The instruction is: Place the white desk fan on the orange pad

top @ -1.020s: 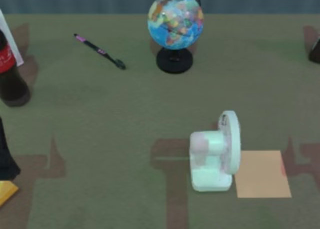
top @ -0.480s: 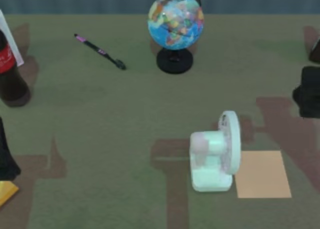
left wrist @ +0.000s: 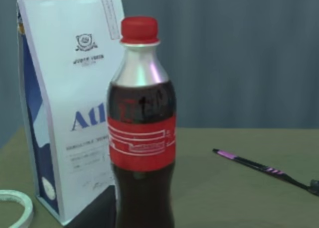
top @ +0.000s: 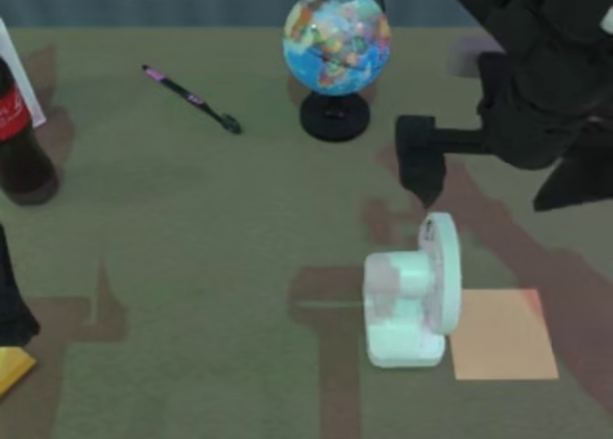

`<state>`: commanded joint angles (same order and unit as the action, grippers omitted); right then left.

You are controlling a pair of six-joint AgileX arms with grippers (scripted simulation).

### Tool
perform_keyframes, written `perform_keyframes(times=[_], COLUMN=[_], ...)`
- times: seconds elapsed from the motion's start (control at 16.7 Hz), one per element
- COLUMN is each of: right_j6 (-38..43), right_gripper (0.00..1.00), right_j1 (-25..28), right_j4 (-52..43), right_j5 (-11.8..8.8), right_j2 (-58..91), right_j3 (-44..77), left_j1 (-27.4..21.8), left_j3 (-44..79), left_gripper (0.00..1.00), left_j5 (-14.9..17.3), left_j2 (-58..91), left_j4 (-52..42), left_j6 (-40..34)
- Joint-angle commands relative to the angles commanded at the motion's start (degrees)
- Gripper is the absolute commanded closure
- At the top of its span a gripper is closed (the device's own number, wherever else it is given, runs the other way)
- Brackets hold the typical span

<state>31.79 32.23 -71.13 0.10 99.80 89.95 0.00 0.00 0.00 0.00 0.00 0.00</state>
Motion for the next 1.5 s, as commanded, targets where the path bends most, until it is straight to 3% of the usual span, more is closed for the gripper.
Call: perform_keyframes(times=[0.24, 0.6, 1.08, 1.32, 1.5], right_j6=[2.8, 3.1, 3.2, 3.3, 3.3], right_gripper=[0.00, 0.00, 0.00, 0.00, 0.23], right_j1=[3.0, 3.0, 3.4, 3.4, 3.4], right_j4=[-6.7, -7.4, 3.2, 3.6, 3.6], right_j5=[0.0, 0.0, 0.0, 0.0, 0.0], right_j2=[9.2, 10.0, 10.7, 10.8, 10.8], right_j3=[7.8, 8.4, -1.5, -1.9, -1.9], left_j1=[0.0, 0.0, 0.0, 0.0, 0.0], left_j3=[0.0, 0.0, 0.0, 0.0, 0.0], left_gripper=[0.00, 0.00, 0.00, 0.00, 0.00], left_j5=[0.0, 0.0, 0.0, 0.0, 0.0], left_j2=[0.0, 0.0, 0.0, 0.0, 0.0], left_j4=[0.0, 0.0, 0.0, 0.0, 0.0], left_j6=[0.0, 0.0, 0.0, 0.0, 0.0])
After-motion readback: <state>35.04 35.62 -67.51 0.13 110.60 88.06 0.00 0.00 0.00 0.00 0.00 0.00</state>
